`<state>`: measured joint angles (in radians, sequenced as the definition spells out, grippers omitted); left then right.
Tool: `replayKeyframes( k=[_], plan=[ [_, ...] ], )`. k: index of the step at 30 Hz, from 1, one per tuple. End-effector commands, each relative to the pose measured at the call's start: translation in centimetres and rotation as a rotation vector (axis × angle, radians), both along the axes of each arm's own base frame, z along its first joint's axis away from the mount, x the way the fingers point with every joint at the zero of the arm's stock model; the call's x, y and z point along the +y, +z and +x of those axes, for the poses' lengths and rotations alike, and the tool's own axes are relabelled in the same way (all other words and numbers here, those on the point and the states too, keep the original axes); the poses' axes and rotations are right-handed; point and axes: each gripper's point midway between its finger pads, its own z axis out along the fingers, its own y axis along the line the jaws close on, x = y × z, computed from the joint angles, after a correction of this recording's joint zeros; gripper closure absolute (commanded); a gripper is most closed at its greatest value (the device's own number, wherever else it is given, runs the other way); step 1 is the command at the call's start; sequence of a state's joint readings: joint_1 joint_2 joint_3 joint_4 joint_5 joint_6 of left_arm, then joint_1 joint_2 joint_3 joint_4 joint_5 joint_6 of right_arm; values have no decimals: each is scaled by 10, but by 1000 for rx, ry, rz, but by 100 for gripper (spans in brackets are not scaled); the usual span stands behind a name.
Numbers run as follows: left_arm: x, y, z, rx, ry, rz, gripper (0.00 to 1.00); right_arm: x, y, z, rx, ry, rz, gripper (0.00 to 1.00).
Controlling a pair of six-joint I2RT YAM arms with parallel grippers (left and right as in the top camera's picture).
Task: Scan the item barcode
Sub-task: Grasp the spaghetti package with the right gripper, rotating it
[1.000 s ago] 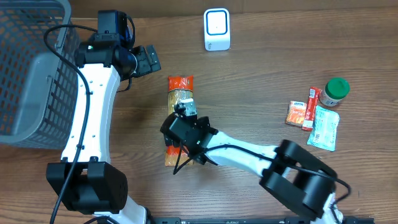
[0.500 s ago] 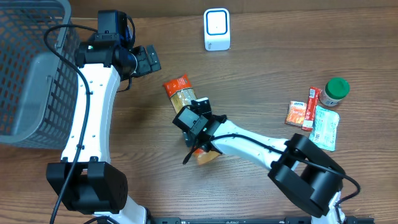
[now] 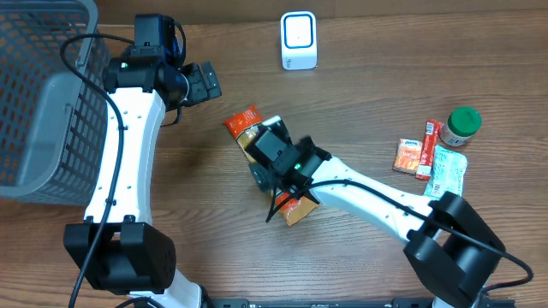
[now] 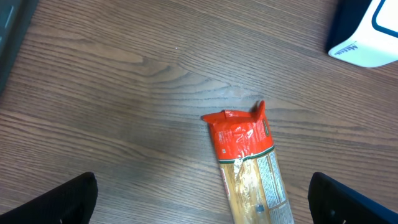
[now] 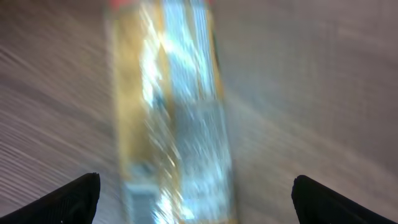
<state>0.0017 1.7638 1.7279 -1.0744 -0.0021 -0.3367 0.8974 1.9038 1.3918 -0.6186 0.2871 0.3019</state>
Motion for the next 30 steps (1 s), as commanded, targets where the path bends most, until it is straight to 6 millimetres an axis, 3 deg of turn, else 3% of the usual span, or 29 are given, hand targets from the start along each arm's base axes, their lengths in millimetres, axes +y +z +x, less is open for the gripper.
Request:
replayKeyframes(
  k=[1,8,9,16,17,24,27,30],
  plan=[
    [0,-2,2,3,-9,13,0,12,36,10,-75,52,60,0],
    [0,-2,2,3,-9,13,1,20,31,3,111,157,225,20],
    [1,-2,2,3,-9,13,1,18,30,3,118,155,227,25],
    [1,-2,2,3,-9,13,0,12,15,-4,139,199,150,35],
    [0,-2,2,3,-9,13,0,10,4,-9,167,200,127,40],
    [0,-2,2,3,-9,13,1,1,-52,-25,293,194,16,44],
    [0,-2,2,3,-9,13,0,-11,-61,-33,338,182,-37,50],
    [1,-2,2,3,-9,13,0,-20,-64,-39,361,172,-75,67]
  ],
)
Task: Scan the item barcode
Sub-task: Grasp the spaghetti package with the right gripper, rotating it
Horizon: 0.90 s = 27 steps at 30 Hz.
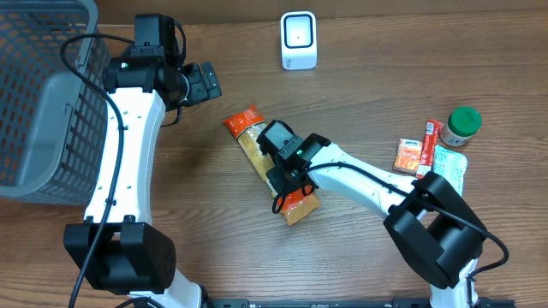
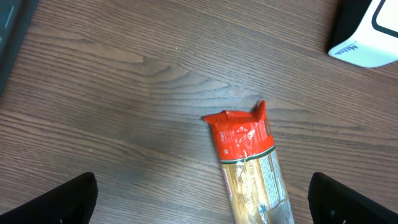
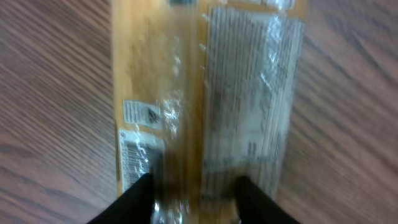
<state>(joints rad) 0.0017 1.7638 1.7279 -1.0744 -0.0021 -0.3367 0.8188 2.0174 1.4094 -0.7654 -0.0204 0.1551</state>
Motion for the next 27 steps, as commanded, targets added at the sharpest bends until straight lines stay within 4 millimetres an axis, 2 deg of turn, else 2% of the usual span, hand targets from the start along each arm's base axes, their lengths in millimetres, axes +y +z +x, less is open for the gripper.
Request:
replayKeyframes(
  k=[1,7,12,14,17,20,22,24,25,27],
  plan=[
    [1,-2,2,3,-9,13,1,-8,-3,-6,27,6,-45,69],
    [0,-2,2,3,-9,13,0,-39,-8,-29,115,3,-177,71],
    [1,-2,2,3,-9,13,0,-76,-6,-38,128,-3,-352,71],
    [1,-2,2,3,-9,13,0,-83,-3,-40,130,-4,-379,71],
    [0,-2,2,3,-9,13,1,-81,11,-35,97,-11,-345,69],
    [1,-2,2,3,-9,13,1,-71,36,-25,23,-21,-272,62],
    [1,-2,2,3,-9,13,0,-65,51,-19,-20,-27,-224,49],
    [0,-2,2,3,-9,13,0,-54,60,-13,-48,-29,-171,28],
    [0,-2,2,3,-9,13,0,-49,62,-10,-55,-27,-146,24],
    [1,-2,2,3,-9,13,0,-36,64,-7,-59,-21,-85,23]
  ],
)
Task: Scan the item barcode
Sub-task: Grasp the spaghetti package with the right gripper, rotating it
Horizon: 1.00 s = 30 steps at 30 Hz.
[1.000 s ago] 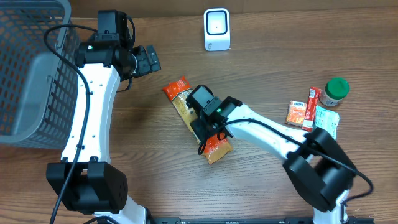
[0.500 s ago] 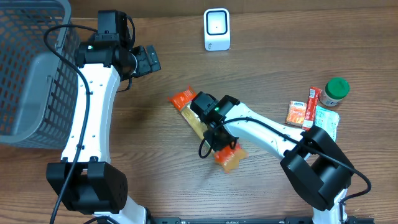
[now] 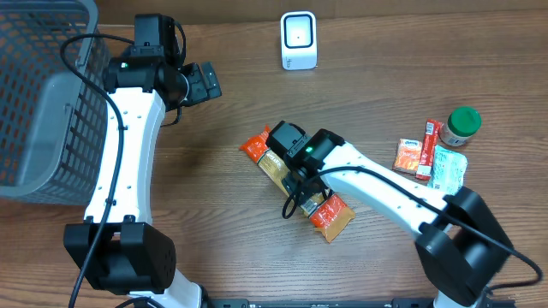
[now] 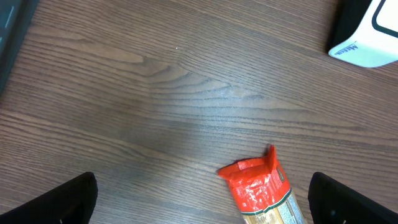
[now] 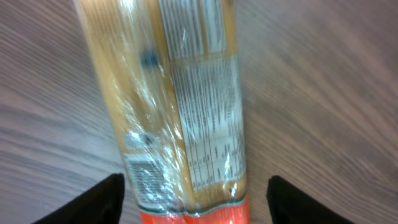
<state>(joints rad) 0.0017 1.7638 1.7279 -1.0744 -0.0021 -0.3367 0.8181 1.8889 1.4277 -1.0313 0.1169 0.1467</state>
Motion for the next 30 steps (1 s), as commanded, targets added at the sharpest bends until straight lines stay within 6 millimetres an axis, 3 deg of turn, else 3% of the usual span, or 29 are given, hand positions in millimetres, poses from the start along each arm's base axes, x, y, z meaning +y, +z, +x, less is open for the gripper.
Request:
replayKeyframes(
  k=[1,9,12,19,21,22,23,24,30],
  plan=[
    [1,-2,2,3,-9,13,0,22,21,10,-40,7,119,21],
    [1,-2,2,3,-9,13,1,49,12,31,-125,69,175,9],
    [1,-2,2,3,-9,13,0,49,-8,45,-171,75,119,8],
    [0,-2,2,3,-9,13,1,59,-54,43,-125,118,86,9],
    [1,-2,2,3,-9,13,0,57,-63,41,-107,120,69,14],
    [1,-2,2,3,-9,13,1,56,-65,40,-101,121,62,20],
    [1,-2,2,3,-9,13,0,54,-66,38,-94,121,55,33],
    [1,-2,2,3,-9,13,1,54,-65,38,-92,121,54,37],
    [0,-2,2,3,-9,13,0,53,-66,36,-86,122,48,52]
  ],
)
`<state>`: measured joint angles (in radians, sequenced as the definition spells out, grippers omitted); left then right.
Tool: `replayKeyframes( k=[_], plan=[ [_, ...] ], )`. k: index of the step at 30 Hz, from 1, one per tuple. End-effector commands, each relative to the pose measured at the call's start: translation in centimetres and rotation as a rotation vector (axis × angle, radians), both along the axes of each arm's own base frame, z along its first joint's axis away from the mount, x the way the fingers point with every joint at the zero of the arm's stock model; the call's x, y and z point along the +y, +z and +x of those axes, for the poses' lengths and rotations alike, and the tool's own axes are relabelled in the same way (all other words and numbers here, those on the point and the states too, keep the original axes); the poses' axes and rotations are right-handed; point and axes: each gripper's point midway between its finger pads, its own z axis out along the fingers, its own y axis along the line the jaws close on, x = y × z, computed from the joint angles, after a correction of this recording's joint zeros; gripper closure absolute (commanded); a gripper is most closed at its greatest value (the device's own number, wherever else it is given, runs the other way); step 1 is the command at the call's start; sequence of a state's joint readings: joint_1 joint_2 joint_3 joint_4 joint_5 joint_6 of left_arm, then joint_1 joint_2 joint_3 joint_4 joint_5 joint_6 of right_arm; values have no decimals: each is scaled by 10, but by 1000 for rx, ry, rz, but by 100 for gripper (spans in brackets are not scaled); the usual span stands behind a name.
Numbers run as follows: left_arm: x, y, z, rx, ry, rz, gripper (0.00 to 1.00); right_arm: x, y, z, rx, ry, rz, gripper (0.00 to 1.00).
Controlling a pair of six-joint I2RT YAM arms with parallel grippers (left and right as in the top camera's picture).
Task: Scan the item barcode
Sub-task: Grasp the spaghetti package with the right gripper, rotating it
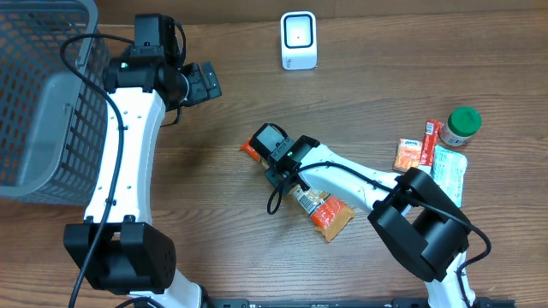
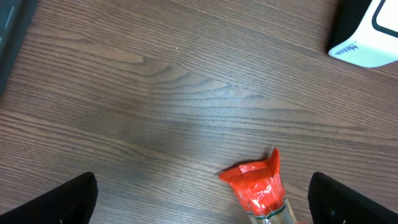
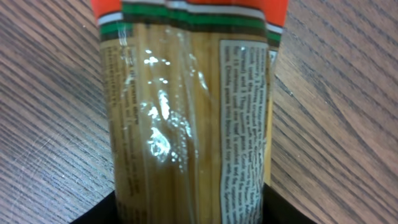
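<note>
A long clear packet of pasta (image 1: 321,205) with orange-red ends lies slanted on the wooden table (image 1: 385,77). My right gripper (image 1: 276,152) is at its upper-left part, near the red end. In the right wrist view the packet (image 3: 186,112) fills the gap and both fingers press its sides, so the gripper (image 3: 189,208) is shut on it. The white scanner (image 1: 299,40) stands at the back centre. My left gripper (image 1: 202,83) hangs open and empty at the back left; its view shows the packet's red end (image 2: 258,183) and the scanner's corner (image 2: 367,34).
A grey wire basket (image 1: 34,94) takes up the left side. At the right lie a green-lidded jar (image 1: 462,126), orange sachets (image 1: 415,154) and a pale green sachet (image 1: 448,169).
My right gripper was open over the packet's middle; now it is nearer the upper-left red end and shut on the packet's sides. The packet has barely shifted. The left arm is still.
First the packet lay steeper, its red end farther back, with my right gripper open over it. Then the fingers stood close against its sides. Then the packet lay nearer the front and turned flatter, the gripper open. Now the gripper is shut near the red end.
</note>
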<state>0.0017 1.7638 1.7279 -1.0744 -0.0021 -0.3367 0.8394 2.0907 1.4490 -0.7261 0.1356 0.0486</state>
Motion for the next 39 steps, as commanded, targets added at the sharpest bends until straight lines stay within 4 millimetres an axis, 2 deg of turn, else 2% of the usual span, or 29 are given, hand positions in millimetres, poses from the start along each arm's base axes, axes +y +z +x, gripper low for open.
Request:
replayKeyframes(
  k=[1,2,4,6,7,13,19,22,27,29,31,33,34,36,37,38,39],
  plan=[
    [1,-2,2,3,-9,13,1,1,-7,-4,17,9,-12,53],
    [0,-2,2,3,-9,13,0,2,-7,-3,15,8,-10,53],
    [1,-2,2,3,-9,13,1,2,-7,-3,15,8,-10,36],
    [1,-2,2,3,-9,13,1,2,-7,-3,15,8,-10,28],
    [1,-2,2,4,-9,13,0,2,-7,-3,13,8,-7,17],
    [0,-2,2,3,-9,13,1,-2,-7,1,14,-3,-10,6],
    [1,-2,2,3,-9,13,0,-14,-11,-13,81,-3,-54,5],
    [1,-2,2,3,-9,13,1,-9,-12,-19,114,7,-24,11],
    [0,-2,2,3,-9,13,0,-8,-11,-18,107,7,-19,33],
    [0,-2,2,3,-9,13,1,-7,-11,-16,103,6,-14,52],
    [0,-2,2,3,-9,13,0,-7,-11,-15,99,6,-14,78],
    [1,-2,2,3,-9,13,1,-7,-11,-15,100,6,-13,92],
    [0,-2,2,3,-9,13,1,-7,-11,-15,100,6,-13,92],
    [0,-2,2,3,-9,13,0,-7,-11,-16,101,6,-14,81],
    [1,-2,2,3,-9,13,0,-7,-11,-16,101,6,-16,81],
    [0,-2,2,3,-9,13,0,-7,-8,-14,98,4,-21,86],
    [1,-2,2,3,-9,13,1,-7,-1,-14,104,3,-29,96]
  ],
)
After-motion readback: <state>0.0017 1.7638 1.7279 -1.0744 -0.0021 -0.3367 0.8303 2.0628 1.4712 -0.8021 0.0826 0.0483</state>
